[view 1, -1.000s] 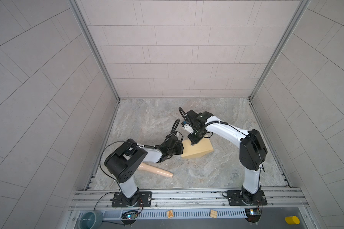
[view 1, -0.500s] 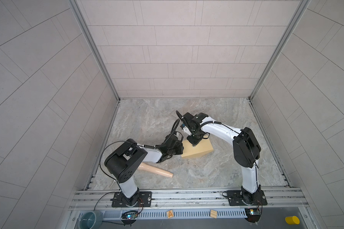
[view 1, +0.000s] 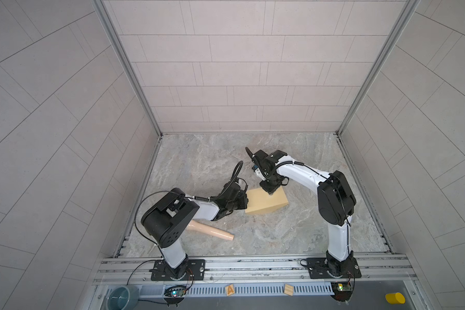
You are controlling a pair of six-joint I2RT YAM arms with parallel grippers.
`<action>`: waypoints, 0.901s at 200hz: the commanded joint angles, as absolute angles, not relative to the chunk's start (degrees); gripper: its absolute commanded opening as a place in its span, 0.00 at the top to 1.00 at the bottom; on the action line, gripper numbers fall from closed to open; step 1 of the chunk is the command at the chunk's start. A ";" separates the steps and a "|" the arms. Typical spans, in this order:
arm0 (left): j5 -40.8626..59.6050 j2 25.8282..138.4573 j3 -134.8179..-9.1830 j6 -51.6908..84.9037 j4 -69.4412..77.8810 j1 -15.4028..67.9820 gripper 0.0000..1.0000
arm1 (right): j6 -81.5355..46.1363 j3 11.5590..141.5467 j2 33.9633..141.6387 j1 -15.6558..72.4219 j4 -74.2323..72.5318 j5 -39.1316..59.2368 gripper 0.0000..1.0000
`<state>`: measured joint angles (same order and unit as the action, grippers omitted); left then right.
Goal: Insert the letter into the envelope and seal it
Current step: 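Lift the glue stick off the envelope and draw the right gripper back, then release the envelope with left and raise both grippers toward each other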
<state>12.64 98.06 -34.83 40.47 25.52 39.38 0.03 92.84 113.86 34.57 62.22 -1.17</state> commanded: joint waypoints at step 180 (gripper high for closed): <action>12.07 91.15 -35.87 39.01 20.08 39.22 0.99 | -9.95 69.87 81.32 21.06 26.37 34.25 1.00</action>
